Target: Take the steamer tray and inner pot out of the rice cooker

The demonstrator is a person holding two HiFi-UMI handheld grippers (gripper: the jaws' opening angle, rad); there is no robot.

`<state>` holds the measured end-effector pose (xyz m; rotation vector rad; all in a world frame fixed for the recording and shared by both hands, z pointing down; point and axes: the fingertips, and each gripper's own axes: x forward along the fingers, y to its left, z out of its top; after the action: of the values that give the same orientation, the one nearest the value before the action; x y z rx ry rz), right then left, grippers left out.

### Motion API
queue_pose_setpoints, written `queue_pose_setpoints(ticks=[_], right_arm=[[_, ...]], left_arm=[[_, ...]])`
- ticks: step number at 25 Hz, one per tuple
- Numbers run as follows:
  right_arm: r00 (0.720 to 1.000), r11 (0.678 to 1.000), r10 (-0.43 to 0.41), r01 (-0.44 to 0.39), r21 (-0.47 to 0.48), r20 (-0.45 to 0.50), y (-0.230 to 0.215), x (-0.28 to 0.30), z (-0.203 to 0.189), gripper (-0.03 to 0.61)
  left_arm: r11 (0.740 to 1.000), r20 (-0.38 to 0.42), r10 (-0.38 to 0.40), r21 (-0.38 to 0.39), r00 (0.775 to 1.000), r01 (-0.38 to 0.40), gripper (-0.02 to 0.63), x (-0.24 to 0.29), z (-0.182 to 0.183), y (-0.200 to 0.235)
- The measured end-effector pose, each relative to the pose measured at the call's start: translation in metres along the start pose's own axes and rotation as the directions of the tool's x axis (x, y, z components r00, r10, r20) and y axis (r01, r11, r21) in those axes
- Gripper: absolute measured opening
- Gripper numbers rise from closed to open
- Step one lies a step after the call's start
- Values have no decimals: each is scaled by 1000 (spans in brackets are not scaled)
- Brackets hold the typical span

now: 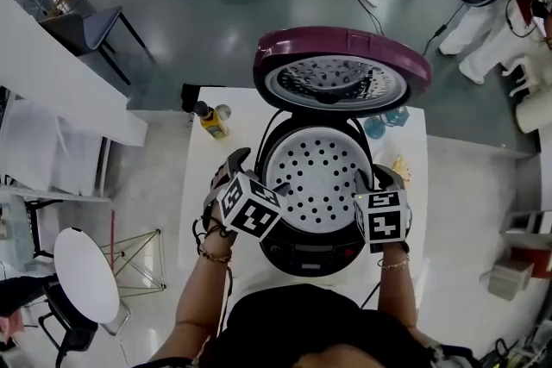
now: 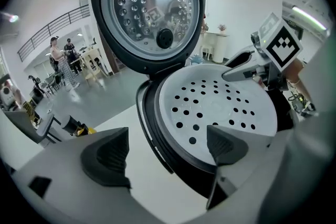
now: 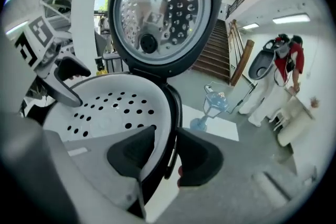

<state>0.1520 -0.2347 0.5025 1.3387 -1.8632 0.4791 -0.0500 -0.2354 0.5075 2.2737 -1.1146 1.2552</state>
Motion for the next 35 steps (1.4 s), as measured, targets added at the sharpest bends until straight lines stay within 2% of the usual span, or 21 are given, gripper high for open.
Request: queue_pose_setpoints(ticks=[2, 5, 7, 9, 11, 15, 23, 30, 31, 35], right_arm=[[999, 1000, 10, -11, 26, 31, -3, -3, 2, 133], [993, 1000, -26, 25, 9, 116, -4, -14, 16, 120], [987, 999, -34, 36, -8, 154, -2, -17, 26, 69], [984, 1000, -18, 18, 4, 177, -2, -19, 31, 58], [979, 998, 13, -26, 63, 202, -4, -20, 33, 51], [960, 960, 94, -157, 230, 264, -9, -22, 37, 35], [931, 910, 116, -239, 338, 346, -10, -32, 40, 31], [907, 881, 114, -280, 381, 405, -15, -42, 40, 31], [902, 876, 118, -292, 385, 416, -14, -45, 41, 31], [873, 855, 119, -332, 398, 473, -13, -58, 46, 31]], left_arm=[[1000, 8, 0, -15, 1000, 0, 466, -1, 1, 2], [999, 26, -7, -41, 1000, 8, 466, -5, 4, 3], [998, 42, -11, -63, 999, 13, 466, -6, 5, 5], [997, 48, -6, -74, 999, 10, 466, -7, 5, 7], [998, 43, -5, -66, 999, 7, 466, -7, 5, 7], [999, 37, 5, -52, 999, -4, 466, -4, 3, 6], [998, 58, -8, -55, 998, 12, 466, -12, 2, 5], [994, 118, -65, -82, 991, 75, 463, -23, 9, 0], [993, 130, -80, -81, 988, 91, 432, -25, 10, -3], [980, 209, -136, -116, 968, 162, 184, -40, 23, -14]])
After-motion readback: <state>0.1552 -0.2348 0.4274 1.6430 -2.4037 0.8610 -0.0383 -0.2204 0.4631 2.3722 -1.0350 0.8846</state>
